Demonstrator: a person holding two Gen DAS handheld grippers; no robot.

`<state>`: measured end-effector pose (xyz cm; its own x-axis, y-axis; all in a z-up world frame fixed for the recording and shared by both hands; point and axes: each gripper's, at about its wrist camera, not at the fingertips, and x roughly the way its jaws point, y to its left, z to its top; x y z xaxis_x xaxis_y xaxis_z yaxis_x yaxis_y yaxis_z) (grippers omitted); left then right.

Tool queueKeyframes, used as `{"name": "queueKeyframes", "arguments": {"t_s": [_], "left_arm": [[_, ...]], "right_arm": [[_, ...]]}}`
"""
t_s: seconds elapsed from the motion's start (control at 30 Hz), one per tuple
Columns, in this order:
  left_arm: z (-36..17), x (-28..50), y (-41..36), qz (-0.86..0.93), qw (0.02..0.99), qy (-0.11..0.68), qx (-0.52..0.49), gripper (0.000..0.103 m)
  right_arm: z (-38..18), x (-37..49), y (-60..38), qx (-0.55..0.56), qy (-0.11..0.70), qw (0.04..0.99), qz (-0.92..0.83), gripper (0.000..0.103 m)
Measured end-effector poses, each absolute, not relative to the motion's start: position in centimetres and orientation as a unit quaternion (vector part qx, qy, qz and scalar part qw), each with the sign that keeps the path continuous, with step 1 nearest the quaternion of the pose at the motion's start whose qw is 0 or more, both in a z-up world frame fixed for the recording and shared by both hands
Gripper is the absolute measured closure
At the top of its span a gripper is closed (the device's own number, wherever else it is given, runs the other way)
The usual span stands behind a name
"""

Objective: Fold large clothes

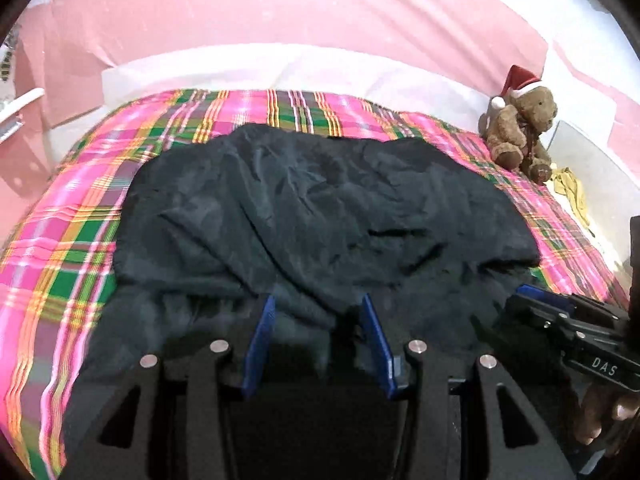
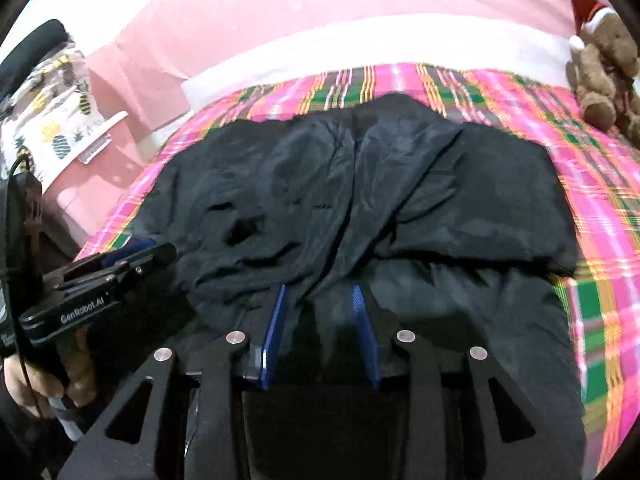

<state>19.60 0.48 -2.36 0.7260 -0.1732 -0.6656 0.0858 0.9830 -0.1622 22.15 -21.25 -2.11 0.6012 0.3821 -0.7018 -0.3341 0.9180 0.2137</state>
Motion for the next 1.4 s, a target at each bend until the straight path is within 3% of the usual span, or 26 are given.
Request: {"name": "queueKeyframes", "arguments": {"t_s": [0.33, 0.43, 0.57, 0.7, 1.4], "left_arm": [[-0.4, 9.2, 1.2, -0.058, 0.935, 0.343, -0.069, 0.055], [-0.5, 6.4, 1.4, -0.058, 0.936, 0.34, -0.063, 0.048], [-1.0, 3.5, 1.7, -0.056, 0.935, 0.346, -0.062, 0.048], [-1.4, 1.4, 2.3, -0.046, 0.935, 0.348, -0.061, 0.047], [-6.4, 1.4, 10.7, 0.06, 0.923, 0.373, -0.076, 0.04]], "right_arm": [[0.3, 11.9, -24.0, 0.022, 0.37, 0.911, 0.182, 0.067], [0.3, 9.2, -24.9, 0.025, 0.37, 0.912, 0.178, 0.066], [-0.2, 6.3, -25.8, 0.027, 0.374, 0.91, 0.176, 0.058], [-0.8, 4.3, -26.8, 0.029, 0.38, 0.909, 0.168, 0.057], [-4.7, 4.8, -37.8, 0.122, 0.404, 0.905, 0.05, 0.052]]}}
